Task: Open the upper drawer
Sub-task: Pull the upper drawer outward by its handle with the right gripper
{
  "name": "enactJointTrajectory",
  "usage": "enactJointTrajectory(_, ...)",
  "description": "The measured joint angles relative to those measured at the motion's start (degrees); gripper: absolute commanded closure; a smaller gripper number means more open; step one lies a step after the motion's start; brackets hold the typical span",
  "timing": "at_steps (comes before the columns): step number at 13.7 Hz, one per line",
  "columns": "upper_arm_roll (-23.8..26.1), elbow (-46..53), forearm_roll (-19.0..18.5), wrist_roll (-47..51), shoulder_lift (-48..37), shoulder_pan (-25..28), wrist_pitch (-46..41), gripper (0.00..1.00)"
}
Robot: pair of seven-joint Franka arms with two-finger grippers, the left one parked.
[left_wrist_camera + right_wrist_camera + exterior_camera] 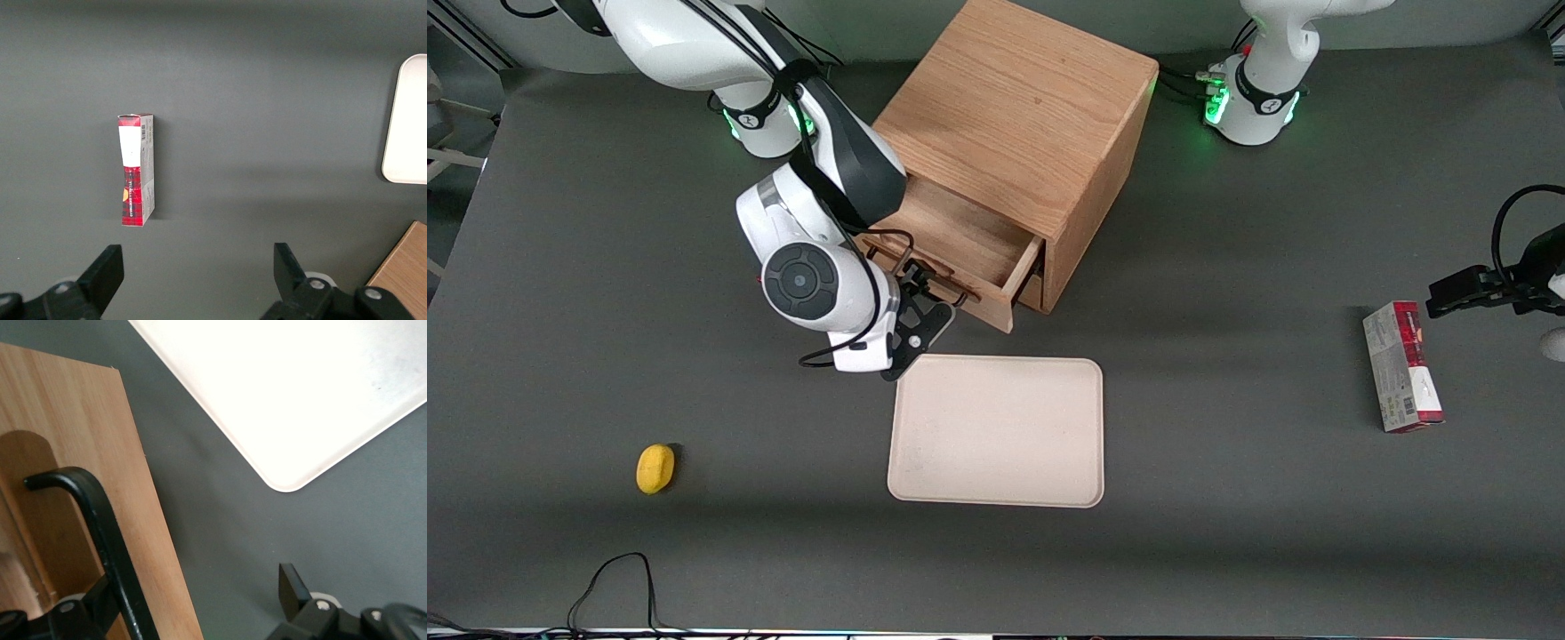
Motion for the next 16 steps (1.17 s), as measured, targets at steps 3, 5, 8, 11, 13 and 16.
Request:
enactJointTrajectory(3, -0.02, 0.91, 0.00, -0.01, 0.79, -0.72, 0.00, 0.00)
enactJointTrajectory(5, -0.02, 1.58, 0.00, -0.01, 1.41, -1.31, 0.00, 0.00)
enactJointTrajectory(8, -0.03, 2.40, 0.00, -0.16, 2.07, -2.38, 0.00, 0.00)
enactJointTrajectory(11, -0.03, 2.73, 0.00, -1.50, 2.30, -3.40, 0.00, 0.00)
enactJointTrajectory(13, -0.03, 2.84, 0.00, -1.72, 2.36, -3.99, 0.03, 0.00)
enactJointTrajectory(16, -0.03, 2.95, 0.00, -1.77, 2.54, -4.77, 0.90, 0.00)
